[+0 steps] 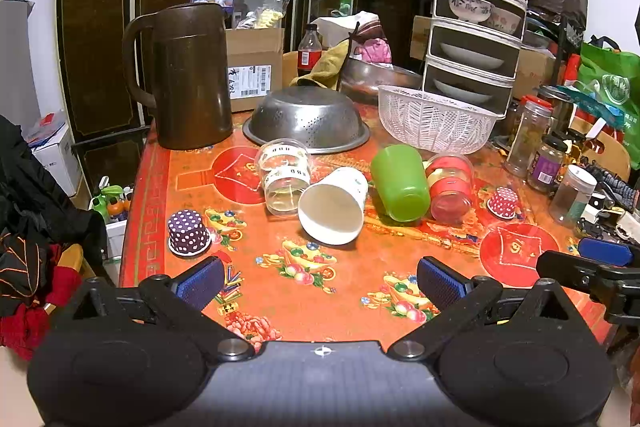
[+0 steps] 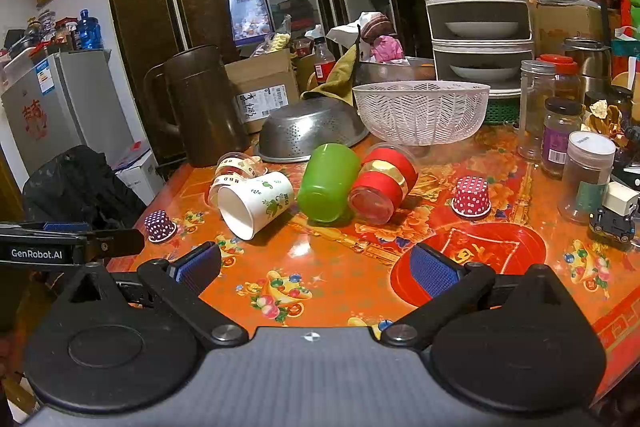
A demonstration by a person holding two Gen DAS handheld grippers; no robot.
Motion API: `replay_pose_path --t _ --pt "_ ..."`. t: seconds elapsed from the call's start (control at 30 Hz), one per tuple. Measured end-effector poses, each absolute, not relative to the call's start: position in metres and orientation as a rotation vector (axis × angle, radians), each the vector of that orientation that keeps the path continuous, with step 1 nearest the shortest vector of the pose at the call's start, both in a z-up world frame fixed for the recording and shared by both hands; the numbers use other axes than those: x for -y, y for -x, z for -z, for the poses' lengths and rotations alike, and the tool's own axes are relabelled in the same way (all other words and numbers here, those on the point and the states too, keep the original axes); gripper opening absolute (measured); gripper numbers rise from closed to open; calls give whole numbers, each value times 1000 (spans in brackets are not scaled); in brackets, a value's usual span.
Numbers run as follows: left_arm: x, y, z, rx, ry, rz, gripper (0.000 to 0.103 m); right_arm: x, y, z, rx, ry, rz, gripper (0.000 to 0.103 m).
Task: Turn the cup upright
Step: 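Reach the left tool to the clear HBD cup lying sideways and grasp it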
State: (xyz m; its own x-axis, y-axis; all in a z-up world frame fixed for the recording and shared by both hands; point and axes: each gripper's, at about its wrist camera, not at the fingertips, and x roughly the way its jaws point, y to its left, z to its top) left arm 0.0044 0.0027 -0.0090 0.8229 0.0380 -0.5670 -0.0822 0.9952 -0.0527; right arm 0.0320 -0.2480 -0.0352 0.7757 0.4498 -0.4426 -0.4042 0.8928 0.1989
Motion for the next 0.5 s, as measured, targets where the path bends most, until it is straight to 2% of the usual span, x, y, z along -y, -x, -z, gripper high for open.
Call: replay_pose_path --t 0.23,0.5 --pt "-8 -35 -6 -596 31 -107 103 254 -34 38 -506 -101 -472 102" --pt "-38 -166 -4 -808 32 -175 103 271 -38 45 -514 -151 -481 102"
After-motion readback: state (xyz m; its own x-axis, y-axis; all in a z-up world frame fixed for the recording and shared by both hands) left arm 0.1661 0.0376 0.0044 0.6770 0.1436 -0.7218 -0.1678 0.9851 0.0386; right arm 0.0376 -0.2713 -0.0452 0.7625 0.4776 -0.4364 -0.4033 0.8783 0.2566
